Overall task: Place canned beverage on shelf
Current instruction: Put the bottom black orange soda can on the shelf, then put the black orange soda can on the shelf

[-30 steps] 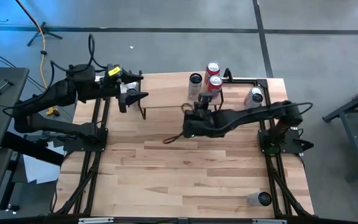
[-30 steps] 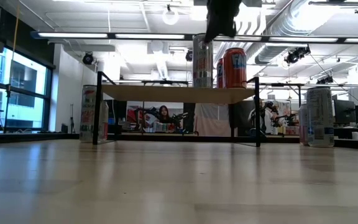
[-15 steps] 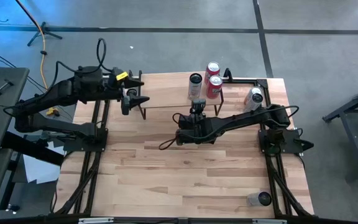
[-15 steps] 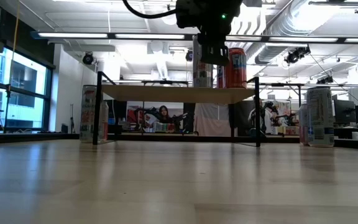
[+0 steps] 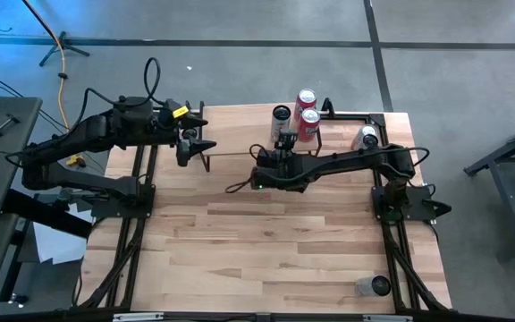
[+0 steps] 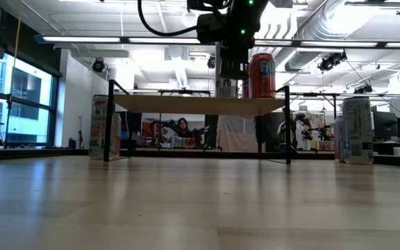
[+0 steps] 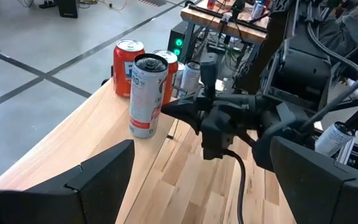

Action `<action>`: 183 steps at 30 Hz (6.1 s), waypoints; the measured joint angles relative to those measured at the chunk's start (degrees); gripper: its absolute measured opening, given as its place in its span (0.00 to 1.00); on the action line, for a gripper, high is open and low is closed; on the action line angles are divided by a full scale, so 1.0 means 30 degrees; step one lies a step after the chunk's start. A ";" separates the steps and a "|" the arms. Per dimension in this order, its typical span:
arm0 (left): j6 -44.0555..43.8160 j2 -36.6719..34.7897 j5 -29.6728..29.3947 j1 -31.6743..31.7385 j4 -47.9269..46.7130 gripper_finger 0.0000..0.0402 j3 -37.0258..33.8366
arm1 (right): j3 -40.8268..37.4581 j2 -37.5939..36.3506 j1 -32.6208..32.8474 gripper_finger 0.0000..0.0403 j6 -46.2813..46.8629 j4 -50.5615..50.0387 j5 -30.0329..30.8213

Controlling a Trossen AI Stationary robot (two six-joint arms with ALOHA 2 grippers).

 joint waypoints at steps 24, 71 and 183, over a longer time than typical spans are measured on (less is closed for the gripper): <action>-0.0495 0.0825 0.0000 0.0000 -0.0502 0.84 0.0007 | 0.0000 0.0007 -0.2163 0.00 -0.0135 0.1261 -0.0898; -0.0022 -0.0663 -0.3824 0.0000 -0.0642 0.84 0.0007 | 0.0000 -0.0124 -0.4656 0.00 -1.0637 0.8955 -0.2180; -0.0955 0.0072 -0.1473 0.6087 -0.6324 0.84 -0.0653 | -1.1395 -1.7879 0.2957 0.00 0.2025 1.7108 -1.3991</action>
